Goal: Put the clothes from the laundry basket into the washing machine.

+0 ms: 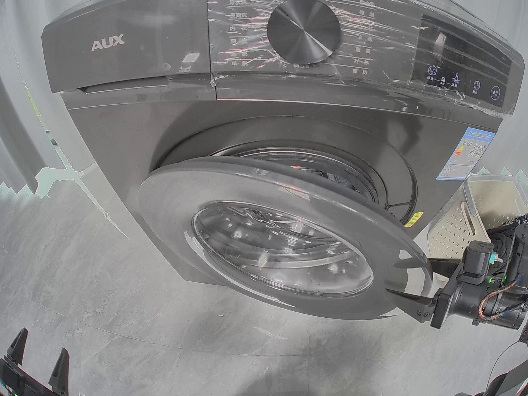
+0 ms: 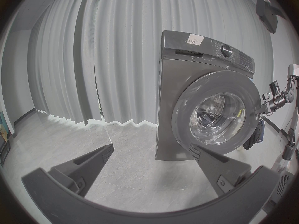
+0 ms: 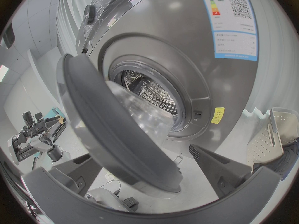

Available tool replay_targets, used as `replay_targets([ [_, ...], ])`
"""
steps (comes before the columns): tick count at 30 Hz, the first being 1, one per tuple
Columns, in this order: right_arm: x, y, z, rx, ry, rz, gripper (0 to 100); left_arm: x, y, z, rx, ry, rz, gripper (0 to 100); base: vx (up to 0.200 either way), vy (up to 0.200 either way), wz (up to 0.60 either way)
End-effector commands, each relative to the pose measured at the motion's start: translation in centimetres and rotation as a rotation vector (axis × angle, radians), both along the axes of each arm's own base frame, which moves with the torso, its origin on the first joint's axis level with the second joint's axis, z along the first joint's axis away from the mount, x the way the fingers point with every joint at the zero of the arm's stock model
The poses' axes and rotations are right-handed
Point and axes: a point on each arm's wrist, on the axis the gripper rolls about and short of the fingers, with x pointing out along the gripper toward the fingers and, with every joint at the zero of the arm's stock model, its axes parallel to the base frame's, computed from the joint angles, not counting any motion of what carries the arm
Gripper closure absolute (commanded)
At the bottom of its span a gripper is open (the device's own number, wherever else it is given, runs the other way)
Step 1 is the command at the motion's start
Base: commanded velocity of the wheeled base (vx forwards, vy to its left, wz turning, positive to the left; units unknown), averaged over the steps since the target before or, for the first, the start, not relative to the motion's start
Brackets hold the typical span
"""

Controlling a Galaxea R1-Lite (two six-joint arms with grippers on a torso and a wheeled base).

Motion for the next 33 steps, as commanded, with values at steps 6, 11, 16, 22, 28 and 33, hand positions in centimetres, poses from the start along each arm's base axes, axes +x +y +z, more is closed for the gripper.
replay_targets([
  [6,-1.5,0.2,-1.4,-0.018,0.049,0.074,0,0.0,0.0,-0.5,0.0,0.001,0.0,0,-0.133,0.0,0.0],
  [11,-2.5,-0.3,-1.4,-0.008,0.036,0.1,0,0.0,0.0,-0.5,0.0,0.001,0.0,0,0.0,0.0,0.0],
  [16,-2.0,-0.2,-0.8,0.002,0.015,0.082,0,0.0,0.0,-0.5,0.0,0.001,0.0,0,0.0,0.0,0.0],
  [22,-1.1,0.5,-0.8,-0.006,0.03,0.088,0,0.0,0.0,-0.5,-0.001,-0.001,0.0,0,-0.2,0.0,0.0],
  [28,-0.8,1.1,-1.4,-0.023,0.063,0.107,0,0.0,0.0,-0.5,-0.001,-0.001,0.0,0,-0.1,0.0,0.0],
  [33,-0.8,2.0,-1.6,-0.017,0.074,0.154,0,0.0,0.0,-0.5,0.0,-0.001,0.0,0,0.0,0.0,0.0],
])
